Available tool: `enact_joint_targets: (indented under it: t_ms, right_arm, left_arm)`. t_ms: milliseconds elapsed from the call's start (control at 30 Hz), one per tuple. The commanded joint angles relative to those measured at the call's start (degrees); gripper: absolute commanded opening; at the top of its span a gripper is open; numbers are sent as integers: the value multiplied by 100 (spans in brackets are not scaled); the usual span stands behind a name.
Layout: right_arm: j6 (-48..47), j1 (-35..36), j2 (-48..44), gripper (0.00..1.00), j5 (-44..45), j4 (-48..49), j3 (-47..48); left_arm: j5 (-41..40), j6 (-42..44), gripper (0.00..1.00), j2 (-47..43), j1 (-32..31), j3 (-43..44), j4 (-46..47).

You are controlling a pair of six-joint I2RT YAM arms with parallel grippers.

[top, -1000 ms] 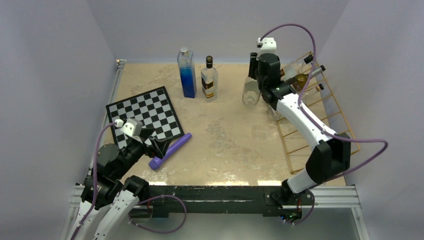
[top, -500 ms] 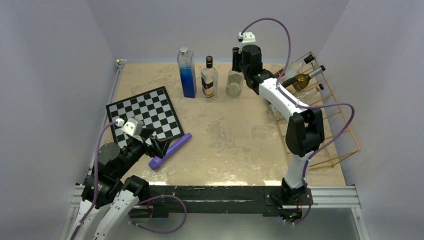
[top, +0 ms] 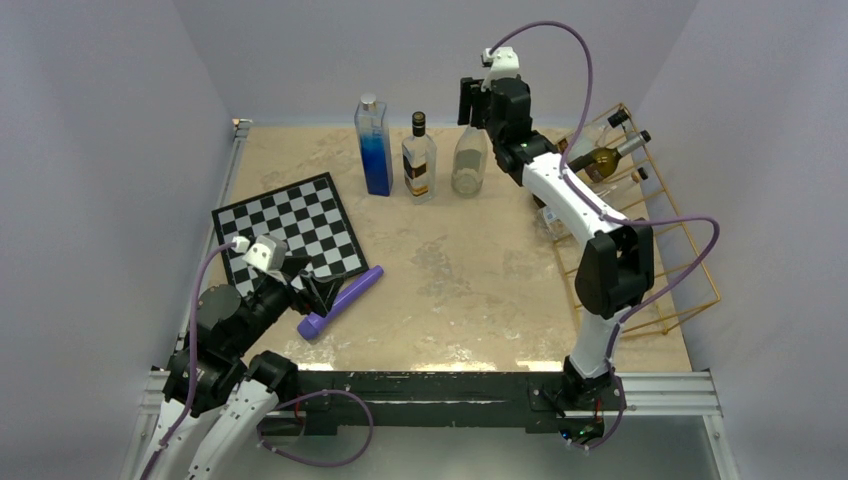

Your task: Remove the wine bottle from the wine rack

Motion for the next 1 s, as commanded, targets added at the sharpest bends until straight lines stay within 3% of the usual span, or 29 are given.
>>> enact_joint_targets:
  t_ms: [0,133,367,667,800,967]
  right_arm:
    - [39,48,-673,73,187,86,154]
    - [259,48,-1151,77,504,-669,67]
    - [875,42,-2528,99,1184,-1379,-1045]
    - [2700,-31,-3078,99,3557,-4108,-924]
    - [3529,-322,-3092,97,3837,-4877,-823]
    - [4159,-750,-3128,85,3947,-5091,-928]
  left_arm:
    - [31,97,91,35,-21,87,137]
    - [37,91,91,40,-21,89,136]
    - [38,89,91,51,-20,87,136]
    - [-10,82,91,-38,-19,87,128]
    - [-12,74,91,-54,-18,94,110]
    - [-30,63,91,-83,-16,105,77]
